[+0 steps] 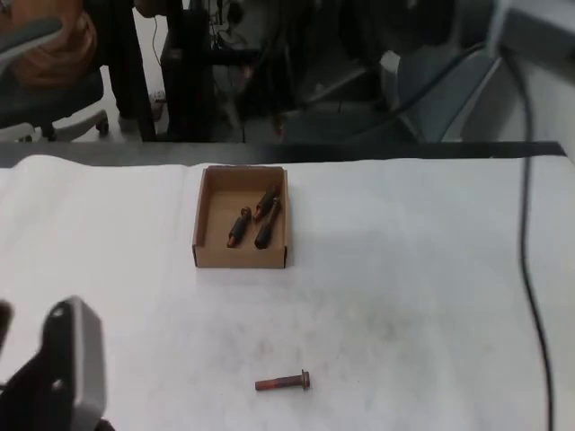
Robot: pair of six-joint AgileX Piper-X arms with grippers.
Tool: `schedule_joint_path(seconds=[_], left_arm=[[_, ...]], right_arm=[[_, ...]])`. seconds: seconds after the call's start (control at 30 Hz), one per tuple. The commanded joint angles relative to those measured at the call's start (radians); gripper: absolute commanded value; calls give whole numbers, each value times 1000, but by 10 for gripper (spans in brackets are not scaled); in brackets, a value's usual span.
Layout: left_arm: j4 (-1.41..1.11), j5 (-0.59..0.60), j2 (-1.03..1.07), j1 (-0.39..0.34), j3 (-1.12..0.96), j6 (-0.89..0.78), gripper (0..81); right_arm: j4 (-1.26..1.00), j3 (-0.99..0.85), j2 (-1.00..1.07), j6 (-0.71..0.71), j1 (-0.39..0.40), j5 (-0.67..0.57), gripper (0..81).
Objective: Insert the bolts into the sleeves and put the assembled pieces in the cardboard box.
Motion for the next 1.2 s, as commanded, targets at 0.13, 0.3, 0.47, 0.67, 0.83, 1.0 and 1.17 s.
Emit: schedule_joint_path(seconds=[0.13,0.3,0.47,0.67,0.83,1.0,1.17], left_arm=[[75,-78,96,-90,-103,64,18],[72,-57,97,-169,-127,61,18],[106,-2,97,-233,-136,68,18],[174,22,97,-284,-136,114,18],[179,93,97,-288,-136,114,18],[162,108,97,-288,-136,114,18],[129,108,97,-288,-136,114,18]], right_arm=[[148,-234,165,6,-47,0,6],[244,-389,304,8,-81,-6,6],[299,-476,419,-10,-91,-97,6],[303,-497,499,-8,-91,-186,6],[244,-497,508,-8,-94,-147,4],[198,-497,508,-8,-101,-201,433],[218,-497,508,36,-100,-200,700]])
